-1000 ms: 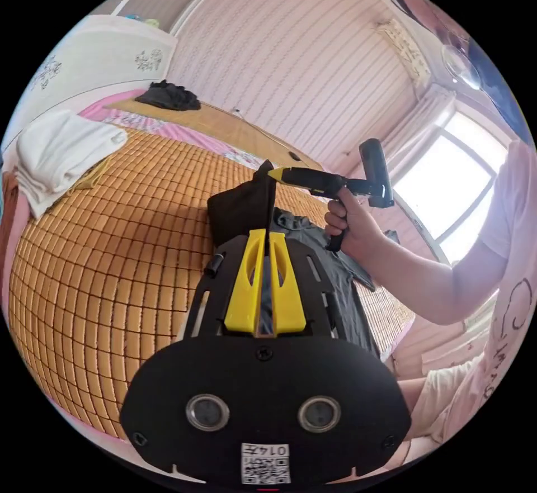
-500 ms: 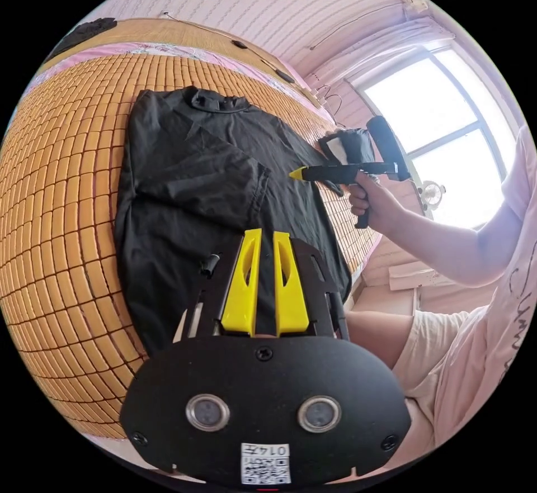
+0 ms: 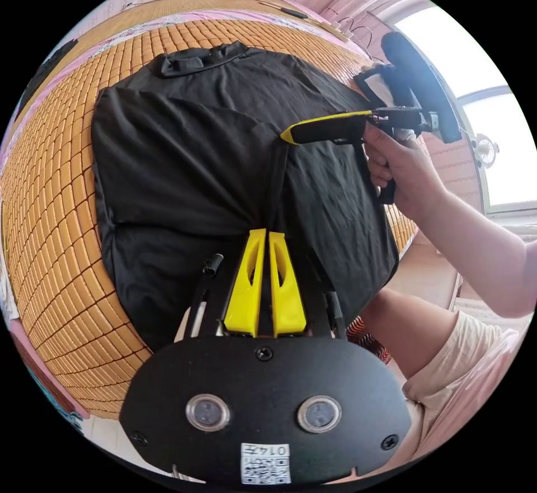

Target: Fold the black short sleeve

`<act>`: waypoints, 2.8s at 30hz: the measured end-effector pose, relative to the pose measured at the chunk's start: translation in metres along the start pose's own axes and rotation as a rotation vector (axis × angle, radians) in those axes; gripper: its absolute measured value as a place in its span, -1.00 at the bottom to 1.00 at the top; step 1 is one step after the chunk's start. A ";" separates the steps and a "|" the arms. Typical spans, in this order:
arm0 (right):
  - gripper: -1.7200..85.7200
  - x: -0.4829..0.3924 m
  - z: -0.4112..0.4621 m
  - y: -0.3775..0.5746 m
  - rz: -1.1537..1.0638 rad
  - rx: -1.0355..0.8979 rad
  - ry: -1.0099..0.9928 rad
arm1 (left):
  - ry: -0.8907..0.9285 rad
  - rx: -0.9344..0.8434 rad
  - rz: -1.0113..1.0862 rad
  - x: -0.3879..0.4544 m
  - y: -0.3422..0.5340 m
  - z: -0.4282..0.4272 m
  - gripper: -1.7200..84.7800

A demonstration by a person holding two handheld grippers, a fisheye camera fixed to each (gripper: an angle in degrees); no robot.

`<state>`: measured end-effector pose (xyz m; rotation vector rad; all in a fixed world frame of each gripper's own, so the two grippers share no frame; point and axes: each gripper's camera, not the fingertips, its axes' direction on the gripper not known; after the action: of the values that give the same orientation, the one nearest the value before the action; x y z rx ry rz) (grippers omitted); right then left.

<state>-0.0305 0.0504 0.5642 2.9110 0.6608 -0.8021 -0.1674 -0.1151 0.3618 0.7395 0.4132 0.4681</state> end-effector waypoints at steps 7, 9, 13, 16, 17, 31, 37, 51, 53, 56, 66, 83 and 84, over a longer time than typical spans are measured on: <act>-0.94 0.043 -0.026 0.046 0.100 0.116 -0.078 | 0.001 -0.034 0.034 0.021 -0.027 -0.007 -0.80; -0.93 0.061 -0.042 0.070 0.149 0.157 -0.054 | -0.020 -0.023 0.069 0.031 -0.036 -0.020 -0.80; -0.85 0.124 -0.078 0.134 0.377 0.242 0.105 | -0.015 0.004 0.194 0.061 -0.074 -0.044 -0.81; -0.78 0.173 -0.088 0.172 0.541 0.255 0.157 | 0.057 0.042 0.291 0.088 -0.120 -0.050 -0.82; -0.77 0.182 -0.088 0.178 0.568 0.255 0.140 | 0.088 0.061 0.333 0.100 -0.141 -0.047 -0.83; -0.90 0.269 -0.072 0.226 0.699 0.316 -0.059 | 0.050 0.051 0.557 0.263 -0.352 0.048 -0.81; -0.93 0.294 -0.070 0.241 0.707 0.357 -0.177 | 0.024 -0.051 0.509 0.283 -0.376 0.096 -0.84; -0.94 0.254 -0.138 0.193 0.208 0.540 -0.217 | 0.028 0.378 0.392 0.153 -0.289 -0.088 -0.98; -0.93 0.233 -0.143 0.181 0.086 0.527 -0.286 | 0.017 0.433 0.291 0.107 -0.244 -0.125 -0.98; -0.92 0.195 -0.127 0.161 -0.071 0.404 -0.384 | -0.026 0.373 0.126 0.050 -0.184 -0.137 -0.95; -0.78 0.140 -0.056 0.140 -0.170 -0.001 -0.307 | 0.059 0.230 -0.221 -0.079 -0.049 -0.110 -0.85; -0.72 0.214 -0.054 -0.046 0.035 0.144 -0.020 | 0.121 0.369 -0.367 -0.253 -0.091 -0.142 -0.76; -0.83 0.210 -0.054 -0.049 0.018 0.147 0.014 | 0.125 0.366 -0.365 -0.255 -0.094 -0.140 -0.76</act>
<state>0.1373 0.1855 0.5088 3.0508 0.6010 -0.8648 -0.4239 -0.2377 0.2489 0.9660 0.7487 0.0926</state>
